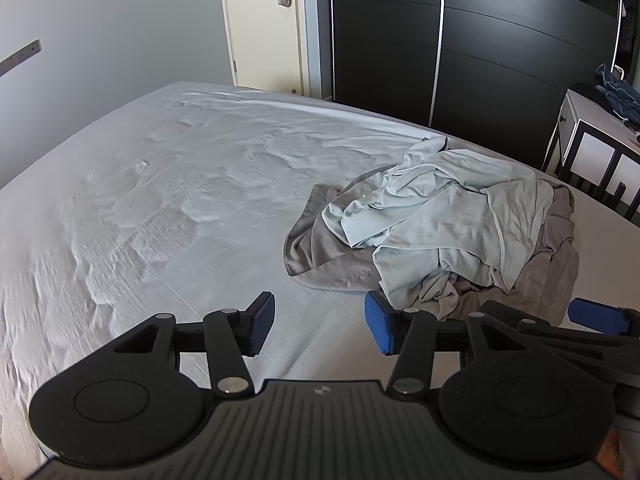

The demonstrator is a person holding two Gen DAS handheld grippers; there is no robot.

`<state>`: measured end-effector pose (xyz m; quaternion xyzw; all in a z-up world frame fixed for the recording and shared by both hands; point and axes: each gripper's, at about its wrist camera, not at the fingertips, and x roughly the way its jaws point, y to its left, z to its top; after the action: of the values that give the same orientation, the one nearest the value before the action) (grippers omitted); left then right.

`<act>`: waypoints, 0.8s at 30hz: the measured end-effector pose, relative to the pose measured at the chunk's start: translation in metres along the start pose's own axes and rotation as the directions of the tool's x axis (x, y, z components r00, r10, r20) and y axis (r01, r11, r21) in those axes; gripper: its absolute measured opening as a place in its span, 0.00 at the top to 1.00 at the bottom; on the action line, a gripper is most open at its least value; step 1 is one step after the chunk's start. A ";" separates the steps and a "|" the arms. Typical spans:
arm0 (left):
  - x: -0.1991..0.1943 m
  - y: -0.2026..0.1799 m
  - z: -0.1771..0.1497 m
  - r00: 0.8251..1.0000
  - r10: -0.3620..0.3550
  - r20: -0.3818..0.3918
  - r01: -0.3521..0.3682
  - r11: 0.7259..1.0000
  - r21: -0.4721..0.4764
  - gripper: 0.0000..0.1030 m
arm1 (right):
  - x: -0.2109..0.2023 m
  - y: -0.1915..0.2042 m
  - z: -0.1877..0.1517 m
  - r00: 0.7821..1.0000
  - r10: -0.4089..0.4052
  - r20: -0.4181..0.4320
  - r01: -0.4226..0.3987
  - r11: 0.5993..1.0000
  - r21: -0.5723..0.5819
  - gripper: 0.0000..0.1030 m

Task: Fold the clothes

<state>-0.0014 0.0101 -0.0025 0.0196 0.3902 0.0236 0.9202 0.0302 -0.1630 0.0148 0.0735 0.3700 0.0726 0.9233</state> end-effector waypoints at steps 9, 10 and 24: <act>0.004 0.002 0.003 1.000 -0.006 -0.014 0.006 1.000 -0.003 0.43 | 0.001 0.000 0.000 1.000 -0.003 -0.007 0.003 1.000 0.002 0.11; 0.005 0.002 0.003 1.000 -0.008 -0.014 0.008 1.000 -0.002 0.43 | 0.001 0.001 0.001 1.000 -0.003 -0.007 0.003 1.000 0.003 0.11; 0.029 0.002 0.016 0.997 -0.044 -0.062 0.045 0.999 0.025 0.43 | 0.026 0.000 0.008 0.999 -0.031 -0.016 0.030 0.998 -0.046 0.10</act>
<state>0.0301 0.0139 -0.0126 0.0221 0.4191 -0.0015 0.9077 0.0543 -0.1587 0.0035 0.0461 0.3772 0.0676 0.9225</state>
